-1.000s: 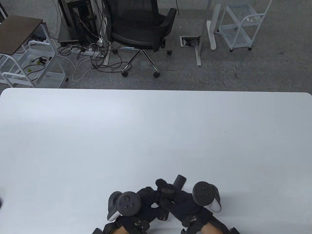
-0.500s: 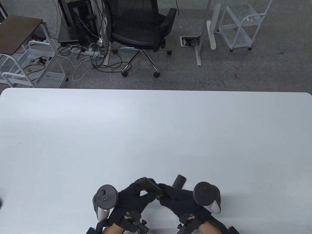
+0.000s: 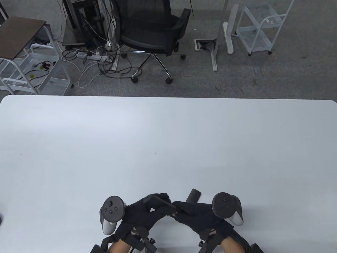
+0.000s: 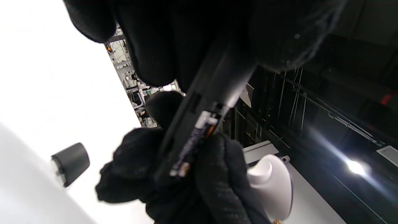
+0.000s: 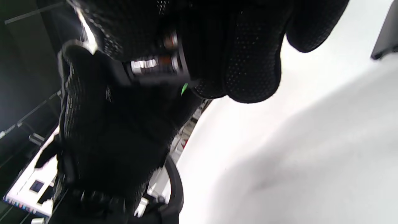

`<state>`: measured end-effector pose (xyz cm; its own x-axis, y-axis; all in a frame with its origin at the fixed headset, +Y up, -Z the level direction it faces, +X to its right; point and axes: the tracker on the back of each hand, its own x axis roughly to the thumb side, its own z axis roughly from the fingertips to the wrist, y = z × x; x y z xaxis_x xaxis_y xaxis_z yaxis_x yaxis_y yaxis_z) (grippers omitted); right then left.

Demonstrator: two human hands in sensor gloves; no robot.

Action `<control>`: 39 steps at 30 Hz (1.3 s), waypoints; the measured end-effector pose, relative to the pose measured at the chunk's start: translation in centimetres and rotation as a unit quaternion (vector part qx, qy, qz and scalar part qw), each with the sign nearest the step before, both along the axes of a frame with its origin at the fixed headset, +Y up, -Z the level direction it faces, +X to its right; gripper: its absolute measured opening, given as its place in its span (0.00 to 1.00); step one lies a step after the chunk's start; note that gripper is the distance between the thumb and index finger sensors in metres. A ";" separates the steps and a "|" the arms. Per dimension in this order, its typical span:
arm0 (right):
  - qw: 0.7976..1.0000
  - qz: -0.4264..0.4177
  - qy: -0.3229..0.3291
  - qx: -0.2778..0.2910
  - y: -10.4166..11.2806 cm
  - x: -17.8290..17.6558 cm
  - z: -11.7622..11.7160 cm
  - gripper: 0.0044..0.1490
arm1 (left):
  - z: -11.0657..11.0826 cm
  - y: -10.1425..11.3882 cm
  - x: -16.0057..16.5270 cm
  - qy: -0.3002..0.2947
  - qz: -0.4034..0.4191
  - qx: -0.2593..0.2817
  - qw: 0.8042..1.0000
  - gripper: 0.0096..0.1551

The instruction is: Fit batteries into remote control, then fit battery cover

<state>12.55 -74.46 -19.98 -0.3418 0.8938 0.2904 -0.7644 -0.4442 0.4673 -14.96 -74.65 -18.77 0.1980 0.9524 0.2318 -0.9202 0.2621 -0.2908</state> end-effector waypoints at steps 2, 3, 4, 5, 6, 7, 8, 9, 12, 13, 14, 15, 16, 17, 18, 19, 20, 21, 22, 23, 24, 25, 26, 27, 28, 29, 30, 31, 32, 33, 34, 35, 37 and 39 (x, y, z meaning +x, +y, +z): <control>0.999 -0.009 -0.039 0.013 0.3 1.2 -0.4 0.39 | -0.1 0.1 -0.5 0.014 -0.005 0.006 1.000 0.31; 0.998 -0.006 -0.060 0.023 0.5 1.7 -0.6 0.39 | -0.2 0.1 -0.8 0.025 -0.002 0.004 1.000 0.31; 0.995 0.005 -0.094 0.044 0.7 2.6 -0.8 0.40 | -0.2 0.0 -1.1 0.034 0.004 0.002 0.999 0.31; 0.992 0.016 -0.109 0.056 0.8 3.0 -0.9 0.41 | -0.3 0.0 -1.3 0.041 0.008 0.001 0.999 0.31; 0.987 0.050 -0.132 0.080 0.9 3.5 -1.2 0.41 | -0.4 -0.1 -1.6 0.050 0.014 -0.002 0.999 0.31; 0.983 0.073 -0.139 0.093 1.0 3.8 -1.3 0.41 | -0.5 -0.2 -1.8 0.055 0.016 -0.003 0.998 0.31; 0.973 0.133 -0.149 0.117 1.1 4.1 -1.5 0.42 | -0.6 -0.2 -2.1 0.063 0.017 -0.007 0.998 0.31; 0.962 0.186 -0.152 0.130 1.0 4.2 -1.7 0.42 | -0.7 -0.3 -2.4 0.067 0.019 -0.012 0.997 0.31; 0.933 0.309 -0.127 0.131 0.3 3.8 -2.1 0.45 | -1.0 -0.6 -2.9 0.077 0.023 -0.023 0.997 0.31; 0.925 0.338 -0.115 0.129 0.0 3.6 -2.2 0.45 | -1.1 -0.7 -3.0 0.081 0.021 -0.026 0.996 0.31; 0.920 0.355 -0.104 0.128 -0.2 3.4 -2.3 0.45 | -1.1 -0.7 -3.1 0.084 0.019 -0.028 0.996 0.31; 0.909 0.386 -0.085 0.130 -0.7 2.8 -2.3 0.44 | -1.1 -0.8 -3.2 0.089 0.016 -0.031 0.995 0.31; 0.901 0.403 -0.077 0.139 -1.0 2.3 -2.4 0.44 | -1.2 -0.8 -3.3 0.090 0.013 -0.032 0.995 0.31; 0.896 0.412 -0.071 0.146 -1.2 2.0 -2.4 0.44 | -1.2 -0.8 -3.3 0.091 0.012 -0.033 0.995 0.31; 0.885 0.434 -0.059 0.159 -1.9 1.2 -2.4 0.44 | -1.2 -0.9 -3.4 0.092 0.012 -0.033 0.995 0.31; 0.880 0.443 -0.054 0.163 -2.1 0.9 -2.4 0.45 | -1.2 -0.8 -3.3 0.091 0.011 -0.035 0.995 0.31; 0.869 0.462 -0.046 0.169 -2.6 0.3 -2.5 0.45 | -1.2 -0.8 -3.3 0.089 0.008 -0.036 0.995 0.31; 0.859 0.478 -0.042 0.179 -3.0 -0.2 -2.5 0.46 | -1.1 -0.8 -3.3 0.088 0.007 -0.035 0.995 0.31; 0.848 0.493 -0.039 0.188 -3.3 -0.6 -2.7 0.47 | -1.1 -0.8 -3.3 0.088 0.004 -0.035 0.995 0.31; 0.841 0.503 -0.038 0.196 -3.6 -0.9 -2.8 0.47 | -1.1 -0.8 -3.3 0.086 -0.002 -0.035 0.996 0.31; 0.836 0.509 -0.036 0.203 -3.8 -1.2 -2.9 0.47 | -1.1 -0.8 -3.2 0.084 -0.005 -0.035 0.996 0.31; 0.830 0.516 -0.031 0.208 -4.2 -1.4 -3.0 0.46 | -1.2 -0.8 -3.2 0.082 -0.010 -0.035 0.996 0.31; 0.828 0.520 -0.028 0.210 -4.4 -1.5 -3.1 0.46 | -1.1 -0.8 -3.2 0.082 -0.012 -0.035 0.996 0.31; 0.825 0.525 -0.026 0.207 -4.6 -1.6 -3.2 0.45 | -1.2 -0.8 -3.1 0.081 -0.014 -0.034 0.996 0.31; 0.827 0.522 -0.027 0.206 -4.7 -1.7 -3.3 0.44 | -1.2 -0.8 -3.1 0.081 -0.015 -0.034 0.996 0.31; 0.830 0.516 -0.033 0.209 -4.7 -1.7 -3.3 0.43 | -1.2 -0.8 -3.1 0.080 -0.016 -0.034 0.996 0.31; 0.829 0.514 -0.044 0.218 -4.7 -1.6 -3.4 0.41 | -1.2 -0.8 -3.1 0.079 -0.017 -0.034 0.996 0.31; 0.828 0.510 -0.054 0.227 -4.6 -1.4 -3.4 0.40 | -1.2 -0.8 -3.1 0.079 -0.017 -0.034 0.996 0.31; 0.828 0.509 -0.055 0.228 -4.6 -1.4 -3.5 0.39 | -1.2 -0.8 -3.1 0.079 -0.018 -0.034 0.996 0.31; 0.829 0.509 -0.057 0.223 -4.6 -1.3 -3.6 0.39 | -1.2 -0.8 -3.1 0.079 -0.018 -0.034 0.996 0.31; 0.828 0.512 -0.059 0.220 -4.5 -1.2 -3.6 0.39 | -1.2 -0.8 -3.2 0.079 -0.017 -0.035 0.996 0.31; 0.826 0.518 -0.060 0.215 -4.4 -1.2 -3.7 0.40 | -1.2 -0.8 -3.2 0.080 -0.016 -0.036 0.996 0.31; 0.827 0.520 -0.060 0.203 -4.2 -1.0 -3.8 0.41 | -1.2 -0.8 -3.2 0.080 -0.014 -0.037 0.996 0.31; 0.834 0.515 -0.059 0.189 -4.1 -0.8 -3.9 0.42 | -1.2 -0.7 -3.2 0.080 -0.012 -0.038 0.996 0.31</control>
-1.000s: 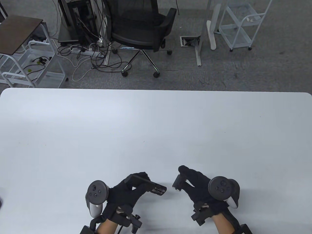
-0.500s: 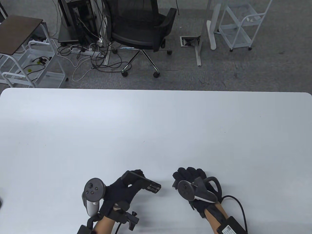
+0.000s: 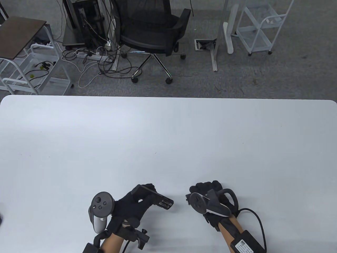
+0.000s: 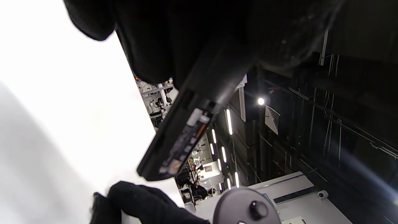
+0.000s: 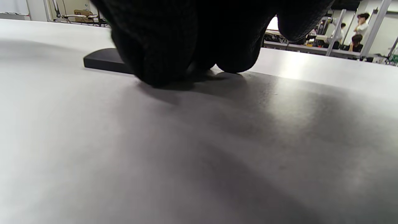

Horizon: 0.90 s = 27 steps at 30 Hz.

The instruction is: Fit batteries into remote control, then fit battery cover

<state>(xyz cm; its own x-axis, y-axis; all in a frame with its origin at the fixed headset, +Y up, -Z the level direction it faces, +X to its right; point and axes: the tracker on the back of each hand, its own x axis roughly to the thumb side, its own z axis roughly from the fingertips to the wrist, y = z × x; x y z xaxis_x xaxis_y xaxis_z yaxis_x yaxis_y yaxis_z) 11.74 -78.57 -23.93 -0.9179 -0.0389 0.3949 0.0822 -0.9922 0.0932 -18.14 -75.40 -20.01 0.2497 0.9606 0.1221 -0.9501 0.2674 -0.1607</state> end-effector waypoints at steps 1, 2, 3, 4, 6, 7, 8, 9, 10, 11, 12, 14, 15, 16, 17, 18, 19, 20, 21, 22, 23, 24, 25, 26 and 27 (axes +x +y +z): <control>1.000 -0.006 -0.005 -0.004 0.0 0.1 -0.1 0.43 | 0.0 0.0 0.0 0.001 0.001 0.000 1.000 0.31; 1.000 -0.016 -0.009 -0.005 0.1 0.3 -0.1 0.44 | 0.0 0.0 0.0 0.001 0.002 -0.001 1.000 0.31; 1.000 -0.024 -0.012 -0.006 0.2 0.5 -0.2 0.45 | 0.0 0.0 -0.1 0.001 0.002 -0.001 1.000 0.32; 0.999 -0.039 -0.015 -0.013 0.2 0.7 -0.3 0.46 | 0.0 0.0 -0.1 0.002 0.003 -0.002 1.000 0.31; 0.998 -0.049 -0.020 -0.016 0.2 0.9 -0.2 0.46 | 0.0 0.0 -0.1 0.003 0.003 -0.003 1.000 0.32; 0.998 -0.055 -0.019 -0.016 0.2 1.0 -0.2 0.45 | -0.1 0.0 -0.1 0.003 0.004 -0.004 1.000 0.32; 0.998 -0.066 -0.017 -0.016 0.2 1.1 -0.2 0.44 | -0.1 0.0 -0.1 0.002 0.004 -0.005 1.000 0.31; 0.997 -0.075 -0.016 -0.014 0.3 1.2 -0.2 0.43 | -0.1 0.0 -0.1 0.002 0.005 -0.006 1.000 0.32; 0.996 -0.089 -0.016 -0.015 0.4 1.4 -0.2 0.41 | -0.1 0.0 -0.1 0.001 0.005 -0.007 1.000 0.31; 0.994 -0.107 -0.015 -0.020 0.5 1.5 -0.2 0.38 | -0.1 0.0 -0.1 0.001 0.006 -0.008 1.000 0.32; 0.987 -0.157 -0.013 -0.040 0.7 1.8 -0.3 0.32 | -0.1 0.0 -0.1 0.000 0.007 -0.009 1.000 0.31; 0.970 -0.229 -0.021 -0.080 0.8 2.3 -0.2 0.32 | -0.1 0.0 -0.1 0.000 0.009 -0.012 1.000 0.32; 0.966 -0.244 -0.023 -0.086 1.0 2.6 -0.2 0.32 | -0.1 0.1 -0.1 0.000 0.009 -0.012 1.000 0.32; 0.963 -0.256 -0.023 -0.081 1.3 2.8 -0.1 0.32 | -0.1 0.1 -0.2 0.001 0.009 -0.011 1.000 0.32; 0.962 -0.260 -0.024 -0.076 1.4 2.9 -0.1 0.32 | -0.1 0.1 -0.2 0.001 0.009 -0.011 1.000 0.31; 0.959 -0.274 -0.027 -0.062 1.9 3.3 0.0 0.33 | -0.2 0.1 -0.2 0.000 0.010 -0.011 1.000 0.31; 0.957 -0.282 -0.029 -0.056 2.1 3.5 0.1 0.33 | -0.2 0.1 -0.2 0.000 0.010 -0.012 1.000 0.32; 0.953 -0.298 -0.030 -0.046 2.5 3.8 0.3 0.33 | -0.2 0.1 -0.2 -0.001 0.011 -0.012 1.000 0.31; 0.948 -0.315 -0.029 -0.039 2.9 4.0 0.5 0.33 | -0.2 0.1 -0.2 -0.002 0.012 -0.013 1.000 0.31; 0.942 -0.333 -0.030 -0.032 3.4 4.2 0.7 0.33 | -0.2 0.1 -0.2 -0.002 0.012 -0.013 1.000 0.31; 0.939 -0.343 -0.030 -0.028 3.6 4.3 0.9 0.33 | -0.2 0.1 -0.2 -0.003 0.012 -0.013 1.000 0.31; 0.934 -0.355 -0.027 -0.023 4.0 4.5 1.1 0.33 | -0.2 0.1 -0.2 -0.003 0.012 -0.014 1.000 0.31; 0.931 -0.363 -0.023 -0.019 4.3 4.5 1.4 0.33 | -0.2 0.1 -0.1 -0.004 0.012 -0.014 1.000 0.31; 0.928 -0.373 -0.018 -0.015 4.8 4.5 1.7 0.33 | -0.2 0.0 -0.1 -0.005 0.012 -0.014 1.000 0.31; 0.924 -0.383 -0.011 -0.010 5.3 4.5 2.0 0.33 | -0.2 0.1 -0.1 -0.006 0.012 -0.014 1.000 0.31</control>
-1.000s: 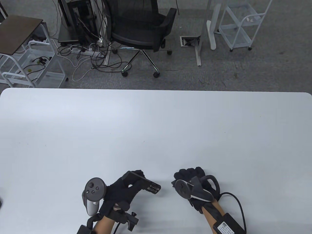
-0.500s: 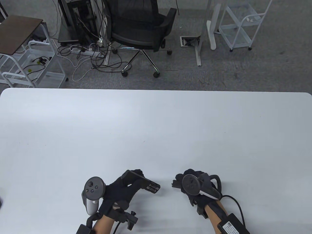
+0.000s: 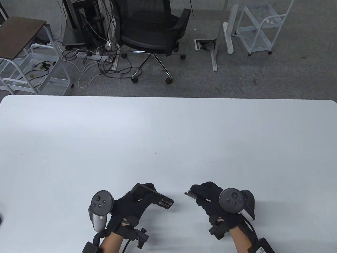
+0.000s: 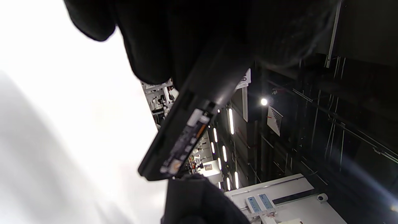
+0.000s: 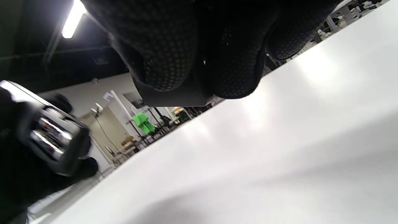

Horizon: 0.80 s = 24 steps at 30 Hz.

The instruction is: Fit batteries into remote control, then fit battery cover

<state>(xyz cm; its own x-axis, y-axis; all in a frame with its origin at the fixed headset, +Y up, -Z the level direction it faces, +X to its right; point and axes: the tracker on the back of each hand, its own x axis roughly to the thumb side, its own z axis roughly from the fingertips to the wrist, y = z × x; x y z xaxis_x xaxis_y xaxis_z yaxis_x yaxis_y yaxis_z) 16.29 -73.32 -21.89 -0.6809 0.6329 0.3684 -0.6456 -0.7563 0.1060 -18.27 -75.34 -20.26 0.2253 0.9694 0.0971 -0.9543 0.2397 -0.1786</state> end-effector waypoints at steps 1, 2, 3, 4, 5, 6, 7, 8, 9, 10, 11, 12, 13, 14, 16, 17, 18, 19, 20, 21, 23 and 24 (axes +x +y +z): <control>1.000 -0.012 0.005 0.006 0.5 0.0 0.4 0.33 | 0.0 0.0 0.0 -0.001 0.001 -0.001 1.000 0.31; 1.000 -0.020 0.008 0.011 0.7 -0.1 0.6 0.33 | 0.0 0.0 0.0 -0.002 0.002 -0.001 1.000 0.31; 0.999 -0.032 0.013 0.016 1.2 -0.1 0.9 0.33 | 0.0 0.0 0.1 -0.002 0.004 -0.003 1.000 0.31; 0.999 -0.042 0.022 0.016 1.5 -0.2 1.2 0.33 | -0.1 -0.1 0.1 -0.004 0.008 -0.005 1.000 0.31; 0.998 -0.047 0.029 0.014 1.8 -0.3 1.3 0.33 | -0.1 -0.2 0.1 -0.005 0.012 -0.008 1.000 0.31; 0.998 -0.052 0.035 0.014 1.9 -0.4 1.5 0.33 | -0.1 -0.2 0.1 -0.006 0.019 -0.012 1.000 0.31; 0.997 -0.061 0.039 0.016 2.1 -0.4 1.7 0.34 | -0.1 -0.3 0.1 -0.006 0.024 -0.015 1.000 0.31; 0.996 -0.070 0.044 0.014 2.1 -0.6 1.8 0.34 | -0.1 -0.4 0.1 -0.008 0.032 -0.020 0.999 0.31; 0.996 -0.074 0.049 0.010 2.1 -0.6 1.8 0.35 | -0.2 -0.5 0.1 -0.010 0.040 -0.025 0.999 0.31; 0.995 -0.081 0.051 0.008 2.1 -0.7 1.9 0.35 | -0.2 -0.6 0.1 -0.012 0.047 -0.029 0.998 0.31; 0.995 -0.090 0.051 0.008 2.0 -0.8 1.9 0.35 | -0.3 -0.7 0.1 -0.015 0.053 -0.036 0.998 0.31; 0.994 -0.098 0.055 0.004 1.9 -0.9 1.9 0.35 | -0.3 -0.8 0.1 -0.018 0.061 -0.041 0.997 0.31; 0.993 -0.105 0.059 -0.001 1.7 -0.9 1.9 0.35 | -0.3 -0.9 0.1 -0.018 0.065 -0.044 0.997 0.31; 0.991 -0.117 0.063 -0.006 1.5 -1.0 1.9 0.35 | -0.3 -1.0 0.1 -0.019 0.072 -0.049 0.996 0.31; 0.987 -0.142 0.066 -0.017 1.2 -1.3 1.9 0.35 | -0.3 -1.1 0.3 -0.017 0.081 -0.053 0.995 0.31; 0.986 -0.154 0.066 -0.022 1.0 -1.3 1.9 0.35 | -0.2 -1.1 0.4 -0.016 0.086 -0.055 0.995 0.31; 0.983 -0.170 0.066 -0.028 0.8 -1.5 2.0 0.35 | -0.1 -1.2 0.5 -0.018 0.091 -0.058 0.994 0.31; 0.981 -0.179 0.067 -0.034 0.6 -1.6 2.0 0.35 | 0.0 -1.2 0.7 -0.024 0.096 -0.060 0.993 0.31; 0.980 -0.185 0.066 -0.036 0.5 -1.8 2.1 0.35 | 0.1 -1.2 1.0 -0.031 0.099 -0.061 0.993 0.31; 0.980 -0.187 0.067 -0.035 0.5 -1.9 2.2 0.35 | 0.2 -1.1 1.2 -0.035 0.096 -0.058 0.993 0.31; 0.981 -0.180 0.068 -0.032 0.6 -2.1 2.3 0.35 | 0.4 -0.9 1.6 -0.039 0.089 -0.051 0.994 0.31; 0.982 -0.176 0.067 -0.029 0.5 -2.2 2.4 0.35 | 0.4 -0.8 1.7 -0.041 0.086 -0.049 0.994 0.31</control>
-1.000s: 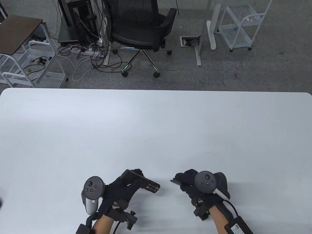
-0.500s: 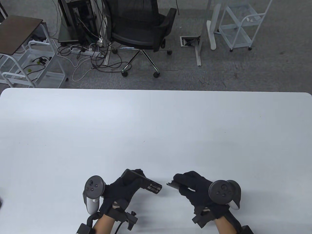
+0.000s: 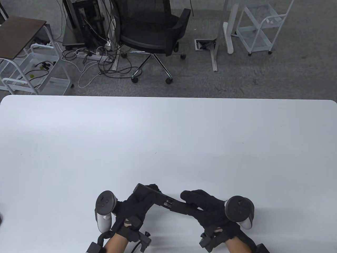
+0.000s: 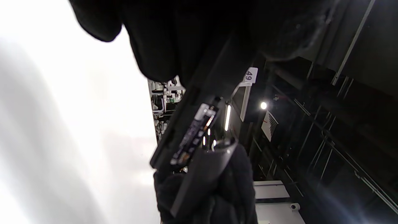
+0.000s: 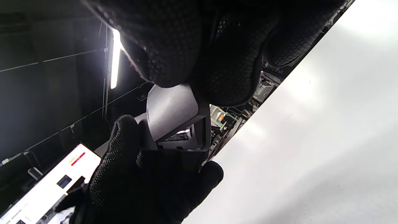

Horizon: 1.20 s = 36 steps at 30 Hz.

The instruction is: Fit batteries into remote control, then fit battery cover

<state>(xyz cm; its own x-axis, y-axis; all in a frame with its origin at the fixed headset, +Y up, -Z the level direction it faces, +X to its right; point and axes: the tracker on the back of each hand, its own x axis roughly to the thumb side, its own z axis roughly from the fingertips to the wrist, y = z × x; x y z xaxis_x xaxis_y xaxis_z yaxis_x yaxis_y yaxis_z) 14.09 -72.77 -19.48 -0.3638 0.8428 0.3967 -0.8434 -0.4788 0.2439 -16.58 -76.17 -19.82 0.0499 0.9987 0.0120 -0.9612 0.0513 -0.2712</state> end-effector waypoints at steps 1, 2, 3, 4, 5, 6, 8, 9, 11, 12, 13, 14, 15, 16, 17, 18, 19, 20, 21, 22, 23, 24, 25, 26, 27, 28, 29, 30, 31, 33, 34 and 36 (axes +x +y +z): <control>1.000 0.005 -0.004 0.004 0.0 -0.1 0.1 0.35 | 0.1 0.1 0.1 0.000 -0.003 0.003 1.000 0.31; 1.000 0.013 -0.010 0.006 -0.1 -0.3 0.2 0.36 | 0.2 0.1 0.1 0.005 -0.004 0.005 1.000 0.31; 1.000 0.023 -0.015 0.008 -0.1 -0.4 0.2 0.36 | 0.3 0.1 0.1 0.011 -0.005 0.006 1.000 0.31; 0.999 0.029 -0.018 0.009 -0.3 -0.6 0.3 0.36 | 0.3 0.1 0.2 0.013 -0.005 0.004 1.000 0.31; 0.999 0.030 -0.021 0.008 -0.3 -0.6 0.3 0.36 | 0.3 0.1 0.1 0.013 -0.005 0.003 1.000 0.31; 0.999 0.029 -0.031 0.005 -0.5 -0.8 0.4 0.36 | 0.3 0.0 0.1 0.012 -0.004 0.000 1.000 0.31; 0.999 0.016 -0.044 -0.006 -0.8 -1.0 0.4 0.36 | 0.3 0.0 0.1 0.013 -0.002 -0.001 1.000 0.31; 0.999 0.009 -0.051 -0.011 -1.0 -1.0 0.5 0.36 | 0.3 0.0 0.1 0.016 -0.004 0.000 1.000 0.31; 0.998 -0.002 -0.061 -0.019 -1.1 -1.0 0.5 0.36 | 0.4 0.1 0.2 0.019 -0.009 0.004 1.000 0.31; 0.998 -0.006 -0.068 -0.019 -1.2 -1.0 0.5 0.35 | 0.5 0.1 0.3 0.020 -0.011 0.005 1.000 0.32; 0.997 -0.007 -0.070 -0.018 -1.1 -1.0 0.6 0.36 | 0.5 0.1 0.3 0.019 -0.010 0.004 1.000 0.32; 0.997 -0.007 -0.074 -0.018 -1.2 -1.0 0.6 0.36 | 0.5 0.0 0.4 0.018 -0.009 0.003 1.000 0.31; 0.997 -0.006 -0.074 -0.017 -1.1 -1.0 0.6 0.36 | 0.6 0.0 0.6 0.016 -0.009 0.003 1.000 0.32; 0.997 -0.006 -0.074 -0.017 -1.1 -1.0 0.6 0.35 | 0.6 0.0 0.6 0.016 -0.010 0.003 1.000 0.31; 0.997 -0.008 -0.078 -0.017 -1.1 -1.0 0.6 0.35 | 0.7 0.0 0.8 0.014 -0.012 0.004 1.000 0.32; 0.996 -0.008 -0.082 -0.017 -1.1 -1.0 0.6 0.36 | 0.7 0.0 0.9 0.013 -0.012 0.004 1.000 0.32; 0.996 -0.008 -0.083 -0.016 -1.1 -1.0 0.6 0.36 | 0.7 0.0 0.9 0.013 -0.012 0.003 1.000 0.32; 0.996 -0.006 -0.085 -0.015 -1.2 -1.0 0.6 0.36 | 0.7 0.0 0.9 0.012 -0.012 0.003 1.000 0.31; 0.996 -0.005 -0.085 -0.015 -1.2 -1.1 0.6 0.36 | 0.7 -0.1 0.9 0.013 -0.013 0.002 1.000 0.31; 0.996 -0.004 -0.086 -0.015 -1.2 -1.1 0.6 0.36 | 0.7 -0.1 0.9 0.014 -0.013 0.002 1.000 0.31; 0.996 -0.004 -0.088 -0.014 -1.2 -1.1 0.7 0.36 | 0.7 -0.1 0.9 0.015 -0.013 0.000 1.000 0.31; 0.996 -0.003 -0.089 -0.012 -1.2 -1.1 0.7 0.36 | 0.7 -0.1 0.9 0.015 -0.012 0.000 1.000 0.31; 0.996 0.000 -0.090 -0.009 -1.2 -1.2 0.7 0.36 | 0.8 -0.1 0.9 0.016 -0.011 -0.002 1.000 0.31; 0.996 0.000 -0.091 -0.008 -1.2 -1.2 0.7 0.36 | 0.8 -0.1 0.9 0.016 -0.010 -0.002 1.000 0.31; 0.996 0.000 -0.091 -0.008 -1.2 -1.2 0.7 0.36 | 0.8 -0.1 1.0 0.014 -0.008 -0.003 1.000 0.31; 0.996 0.001 -0.093 -0.006 -1.2 -1.2 0.8 0.36 | 0.8 -0.1 1.0 0.014 -0.008 -0.003 1.000 0.31; 0.996 0.002 -0.093 -0.005 -1.2 -1.2 0.8 0.36 | 0.8 -0.1 1.0 0.015 -0.009 -0.001 1.000 0.31; 0.996 0.003 -0.092 -0.004 -1.2 -1.2 0.8 0.36 | 0.9 -0.1 1.0 0.015 -0.009 -0.001 1.000 0.31; 0.996 0.003 -0.090 -0.004 -1.2 -1.2 0.8 0.37 | 0.9 -0.1 1.1 0.013 -0.009 -0.001 1.000 0.31; 0.996 0.005 -0.086 -0.005 -1.3 -1.3 0.8 0.37 | 0.9 -0.1 1.1 0.010 -0.009 -0.001 1.000 0.31; 0.996 0.008 -0.084 -0.004 -1.3 -1.4 0.8 0.37 | 0.9 -0.1 1.2 0.005 -0.005 -0.001 1.000 0.31; 0.997 0.011 -0.080 -0.004 -1.4 -1.6 0.9 0.37 | 1.0 -0.1 1.3 0.005 -0.005 -0.001 1.000 0.31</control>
<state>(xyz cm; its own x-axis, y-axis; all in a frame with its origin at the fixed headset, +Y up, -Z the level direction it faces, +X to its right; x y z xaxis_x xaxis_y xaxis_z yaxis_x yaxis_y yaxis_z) 12.53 -74.15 -18.63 -0.4394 0.8371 0.3258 -0.8613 -0.4956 0.1118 -15.29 -76.27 -18.86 0.0606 0.9981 0.0101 -0.9632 0.0611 -0.2619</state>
